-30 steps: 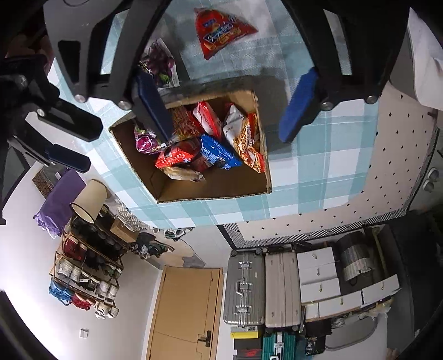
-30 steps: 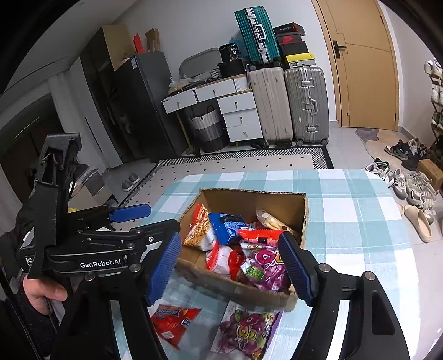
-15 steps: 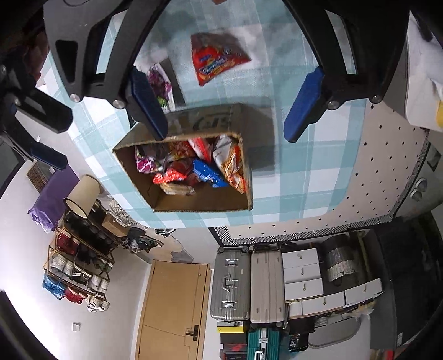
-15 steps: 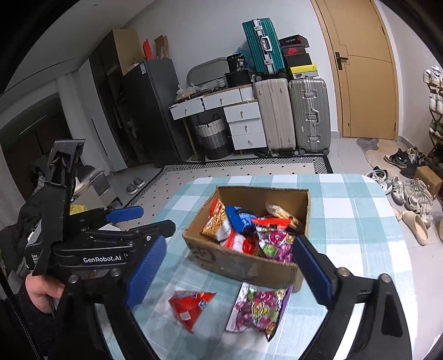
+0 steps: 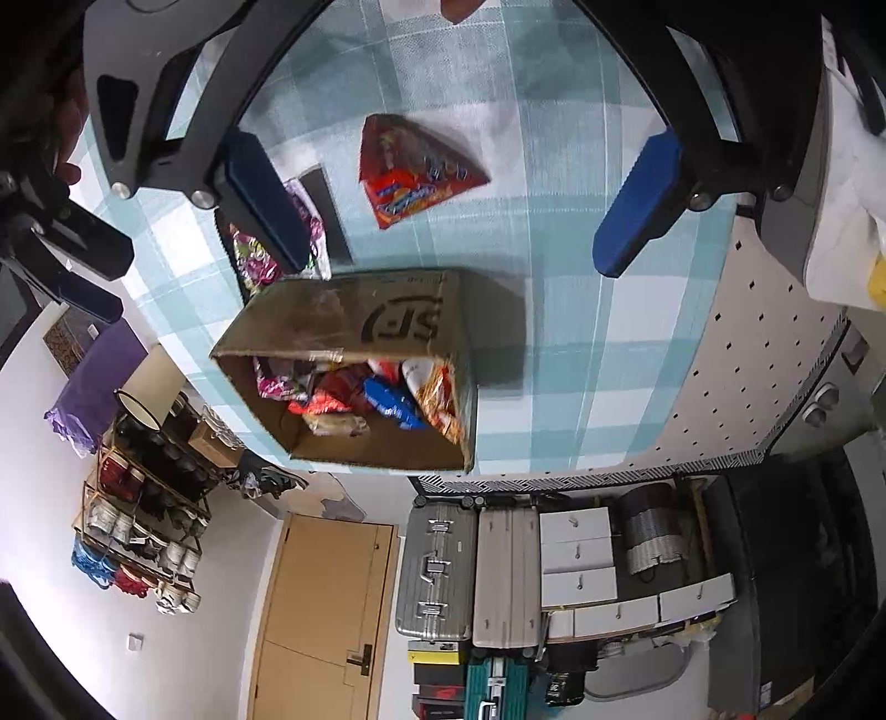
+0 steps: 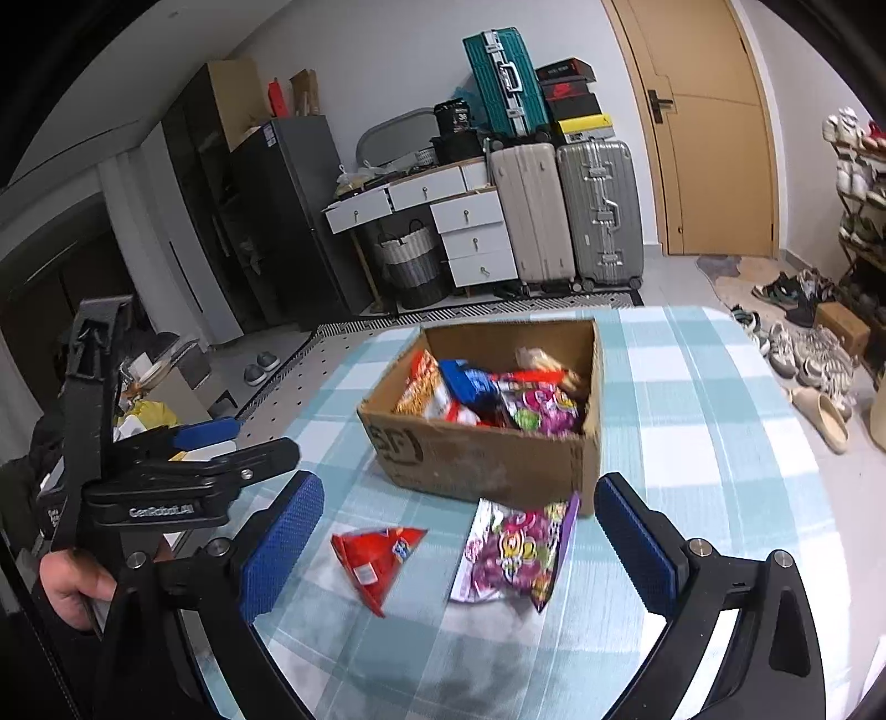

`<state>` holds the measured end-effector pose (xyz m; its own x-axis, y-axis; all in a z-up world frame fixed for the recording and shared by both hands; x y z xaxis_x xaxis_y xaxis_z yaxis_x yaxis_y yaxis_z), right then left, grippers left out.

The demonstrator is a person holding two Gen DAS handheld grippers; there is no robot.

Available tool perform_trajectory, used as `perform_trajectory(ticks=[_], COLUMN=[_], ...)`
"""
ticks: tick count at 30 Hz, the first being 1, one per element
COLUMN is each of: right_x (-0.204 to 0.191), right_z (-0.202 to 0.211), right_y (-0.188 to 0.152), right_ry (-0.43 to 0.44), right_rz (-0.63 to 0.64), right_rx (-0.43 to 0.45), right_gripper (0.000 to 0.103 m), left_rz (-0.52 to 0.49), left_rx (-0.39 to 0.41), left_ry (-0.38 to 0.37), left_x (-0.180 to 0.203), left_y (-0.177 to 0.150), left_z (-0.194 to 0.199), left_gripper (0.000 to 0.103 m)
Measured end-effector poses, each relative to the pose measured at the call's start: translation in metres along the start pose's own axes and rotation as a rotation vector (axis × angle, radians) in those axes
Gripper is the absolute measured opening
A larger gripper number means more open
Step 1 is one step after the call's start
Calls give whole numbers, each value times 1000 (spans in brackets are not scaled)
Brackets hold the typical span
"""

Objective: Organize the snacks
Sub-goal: 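Withdraw both open tools from the box toward the two remaining bags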

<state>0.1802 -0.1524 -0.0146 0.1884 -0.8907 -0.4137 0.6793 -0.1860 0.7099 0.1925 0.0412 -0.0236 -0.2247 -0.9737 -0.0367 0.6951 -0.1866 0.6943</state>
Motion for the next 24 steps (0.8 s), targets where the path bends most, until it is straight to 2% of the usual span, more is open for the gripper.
perform_trajectory(ticks=[15,24], right_x=[46,61], right_z=[-39,-75], right_y=[-40,-51], right_ry=[-24,-25], right_rz=[-97,-113], right_rx=[-91,-149], right_gripper=[100,100], left_rz=[86,111], left_rx=[-105,-113], left_ry=[-29,-64], left_x=[-5,-7], left_y=[-68,-78], left_z=[-56,-76], left_gripper=[102,102])
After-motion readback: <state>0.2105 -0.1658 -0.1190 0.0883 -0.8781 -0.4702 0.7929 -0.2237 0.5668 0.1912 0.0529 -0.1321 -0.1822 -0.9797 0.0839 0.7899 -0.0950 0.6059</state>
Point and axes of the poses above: each gripper's, at about its wrist camera, not at the fingertips, and z roughly against the way its jaws point, x to its right, y to its top, the point moved 5 cm from there along -z, roughly the way its jaws point, and after that the axes turned 10 degrees about -z, right-handed, at the moved point
